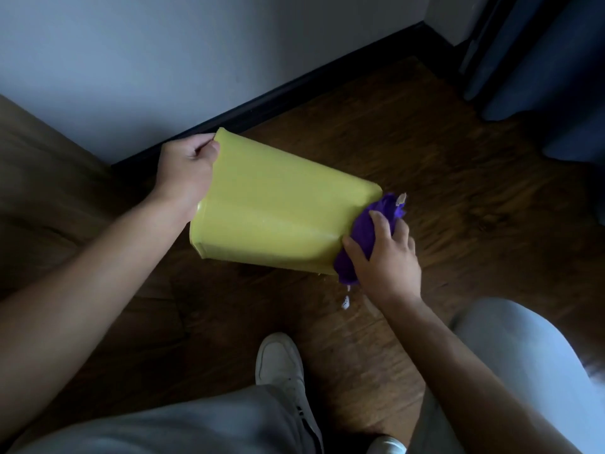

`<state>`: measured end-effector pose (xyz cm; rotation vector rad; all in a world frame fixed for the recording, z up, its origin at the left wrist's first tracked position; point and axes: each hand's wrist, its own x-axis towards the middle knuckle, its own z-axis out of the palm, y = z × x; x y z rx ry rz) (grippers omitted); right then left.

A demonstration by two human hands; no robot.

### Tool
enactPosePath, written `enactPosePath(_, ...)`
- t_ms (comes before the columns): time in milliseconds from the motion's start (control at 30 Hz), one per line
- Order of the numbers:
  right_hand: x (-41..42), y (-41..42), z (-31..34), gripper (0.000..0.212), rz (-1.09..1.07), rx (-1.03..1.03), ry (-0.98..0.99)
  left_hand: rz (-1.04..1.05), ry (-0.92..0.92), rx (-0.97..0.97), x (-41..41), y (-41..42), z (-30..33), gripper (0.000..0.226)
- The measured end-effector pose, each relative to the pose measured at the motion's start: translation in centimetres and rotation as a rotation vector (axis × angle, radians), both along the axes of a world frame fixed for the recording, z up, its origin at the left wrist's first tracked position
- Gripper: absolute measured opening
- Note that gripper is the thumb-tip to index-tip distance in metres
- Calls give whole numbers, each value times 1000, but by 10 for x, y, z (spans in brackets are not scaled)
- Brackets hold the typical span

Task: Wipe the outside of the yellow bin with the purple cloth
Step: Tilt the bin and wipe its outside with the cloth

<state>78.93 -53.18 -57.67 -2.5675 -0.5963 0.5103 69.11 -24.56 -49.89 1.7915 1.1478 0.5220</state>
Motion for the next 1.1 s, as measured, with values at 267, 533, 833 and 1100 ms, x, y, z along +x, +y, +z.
enactPosePath(267, -13, -8, -8, 60, -86, -14, -85, 38, -20, -30, 4, -3, 1, 28)
enactPosePath(533, -54, 21, 0, 54, 169, 148, -63, 64, -68, -63, 16, -19, 4, 20)
enactPosePath(833, 32, 1, -12, 54, -308, 327, -104, 107, -79, -102, 8, -25, -1, 19)
enactPosePath(1100, 20, 30, -13, 46, -163, 303, -206, 155, -113, -427, 7, -39, -6, 51)
